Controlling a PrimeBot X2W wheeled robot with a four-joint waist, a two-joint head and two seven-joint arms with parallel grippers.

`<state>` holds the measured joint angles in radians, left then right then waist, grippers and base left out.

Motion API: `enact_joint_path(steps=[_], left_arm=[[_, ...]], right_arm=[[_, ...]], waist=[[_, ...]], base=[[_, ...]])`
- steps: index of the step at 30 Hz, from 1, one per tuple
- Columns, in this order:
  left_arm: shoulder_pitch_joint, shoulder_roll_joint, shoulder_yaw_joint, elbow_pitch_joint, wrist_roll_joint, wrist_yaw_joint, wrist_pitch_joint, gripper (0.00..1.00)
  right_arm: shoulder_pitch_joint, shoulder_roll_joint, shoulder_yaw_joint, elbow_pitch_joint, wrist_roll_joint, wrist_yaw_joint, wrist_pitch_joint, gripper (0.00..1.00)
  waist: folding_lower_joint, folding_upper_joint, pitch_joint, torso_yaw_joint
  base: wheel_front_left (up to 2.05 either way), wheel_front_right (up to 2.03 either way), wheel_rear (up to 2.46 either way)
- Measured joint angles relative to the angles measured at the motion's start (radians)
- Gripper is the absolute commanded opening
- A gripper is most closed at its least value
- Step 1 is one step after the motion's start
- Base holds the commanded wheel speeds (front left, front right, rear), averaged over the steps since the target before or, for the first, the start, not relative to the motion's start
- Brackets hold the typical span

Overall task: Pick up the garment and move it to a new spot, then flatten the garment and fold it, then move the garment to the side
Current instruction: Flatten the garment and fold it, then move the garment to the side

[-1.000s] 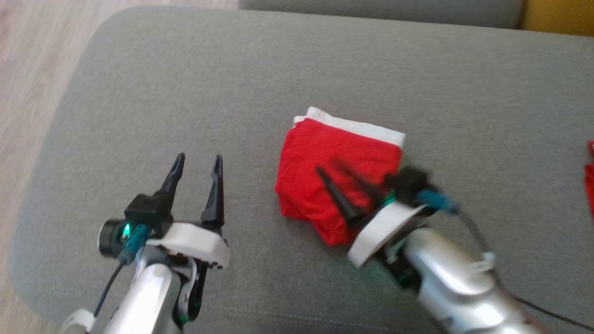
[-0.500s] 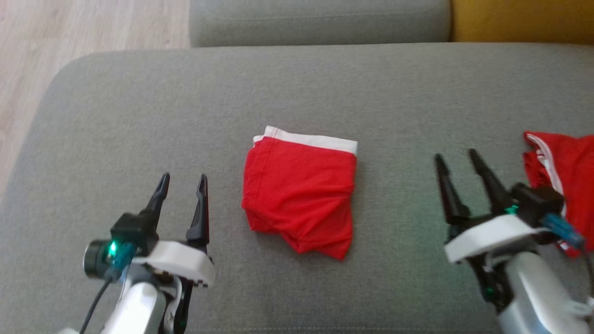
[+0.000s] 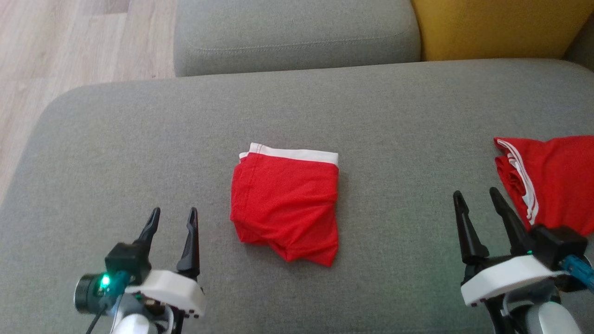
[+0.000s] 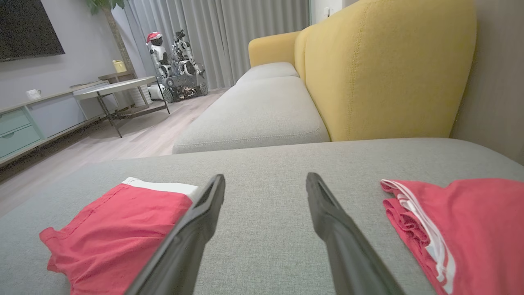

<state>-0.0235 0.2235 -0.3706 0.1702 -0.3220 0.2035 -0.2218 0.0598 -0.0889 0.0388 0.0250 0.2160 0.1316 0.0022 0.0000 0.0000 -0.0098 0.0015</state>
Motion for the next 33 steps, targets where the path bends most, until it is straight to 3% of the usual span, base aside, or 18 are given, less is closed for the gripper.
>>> enact_joint_path(steps=[9,33], left_arm=[[0.052,0.018,0.017,-0.023,-0.006,0.035,0.009,1.00],[0.064,0.031,0.018,-0.047,-0.006,0.061,0.010,1.00]], right_arm=[[0.044,0.018,-0.012,-0.045,-0.014,0.000,0.030,1.00],[0.057,0.033,-0.012,-0.067,-0.050,0.000,0.048,1.00]], waist=[[0.0000,0.0000,-0.022,0.004],[0.0000,0.0000,-0.026,0.013]], base=[[0.00,0.00,0.00],[0.00,0.00,0.00]])
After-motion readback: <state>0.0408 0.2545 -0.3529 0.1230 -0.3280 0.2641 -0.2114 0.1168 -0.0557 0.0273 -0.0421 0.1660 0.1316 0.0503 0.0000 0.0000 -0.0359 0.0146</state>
